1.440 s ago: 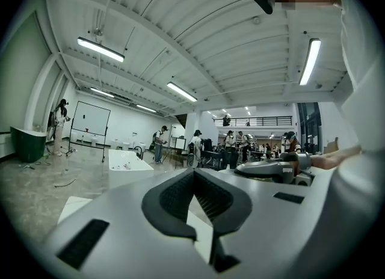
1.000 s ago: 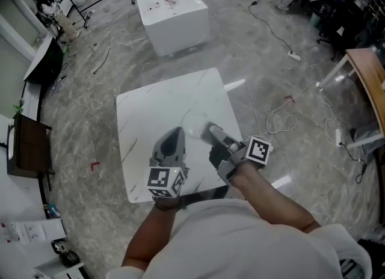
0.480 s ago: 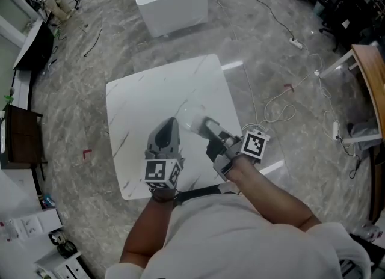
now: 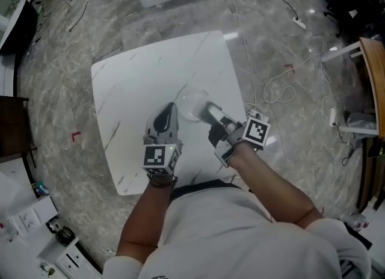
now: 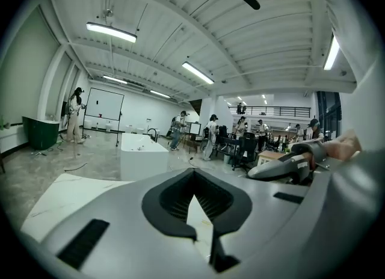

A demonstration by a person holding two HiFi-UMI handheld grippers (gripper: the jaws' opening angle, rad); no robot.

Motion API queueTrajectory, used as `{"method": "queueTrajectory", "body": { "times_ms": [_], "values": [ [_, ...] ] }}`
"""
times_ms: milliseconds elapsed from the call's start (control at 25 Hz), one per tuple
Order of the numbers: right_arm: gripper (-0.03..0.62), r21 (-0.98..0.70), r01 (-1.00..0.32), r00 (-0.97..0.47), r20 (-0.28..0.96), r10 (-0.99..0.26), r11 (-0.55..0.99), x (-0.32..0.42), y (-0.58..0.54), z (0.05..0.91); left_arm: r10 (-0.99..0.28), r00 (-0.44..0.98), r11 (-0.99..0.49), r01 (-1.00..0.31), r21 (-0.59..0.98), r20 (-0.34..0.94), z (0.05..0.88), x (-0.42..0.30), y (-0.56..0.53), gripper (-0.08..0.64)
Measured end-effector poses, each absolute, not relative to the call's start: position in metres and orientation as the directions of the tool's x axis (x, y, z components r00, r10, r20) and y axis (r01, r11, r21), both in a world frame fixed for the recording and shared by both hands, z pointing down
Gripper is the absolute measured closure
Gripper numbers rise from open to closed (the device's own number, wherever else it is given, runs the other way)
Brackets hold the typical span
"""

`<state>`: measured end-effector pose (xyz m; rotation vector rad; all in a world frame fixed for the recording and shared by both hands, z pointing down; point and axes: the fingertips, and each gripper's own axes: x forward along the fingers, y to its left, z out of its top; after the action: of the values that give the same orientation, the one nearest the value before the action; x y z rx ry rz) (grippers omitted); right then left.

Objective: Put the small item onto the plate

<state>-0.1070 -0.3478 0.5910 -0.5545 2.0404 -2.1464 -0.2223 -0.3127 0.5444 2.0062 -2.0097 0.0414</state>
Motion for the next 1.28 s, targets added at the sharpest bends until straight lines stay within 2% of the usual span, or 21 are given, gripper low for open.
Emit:
{"method": "queueTrajectory", "body": {
  "times_ms": [440, 680, 1000, 1280],
  "values": [
    [0.494, -0.936, -0.319, -0.88, 0.351, -0.319, -0.15, -0.146, -0.383, 0.712, -0.952, 0.072, 0.006, -0.967, 0.255, 0.296, 0.656, -0.26, -0.367, 0.555],
    [0.494, -0.896, -0.428, -0.854, 0.444, -0.273, -0.119, -0.166, -0.394, 0.766, -0.939, 0.087, 0.014, -0.957, 0.291, 0.332, 0.708, -0.275, -0.382, 0.555],
    [0.492, -0.846, -0.531, -0.825, 0.528, -0.202, -0.046, -0.181, -0.391, 0.793, -0.931, 0.097, 0.024, -0.945, 0.326, 0.352, 0.734, -0.282, -0.381, 0.555],
    [0.485, -0.821, -0.57, -0.802, 0.565, -0.196, -0.035, -0.185, -0.391, 0.803, -0.929, 0.098, 0.035, -0.937, 0.349, 0.357, 0.745, -0.29, -0.376, 0.555]
  ]
}}
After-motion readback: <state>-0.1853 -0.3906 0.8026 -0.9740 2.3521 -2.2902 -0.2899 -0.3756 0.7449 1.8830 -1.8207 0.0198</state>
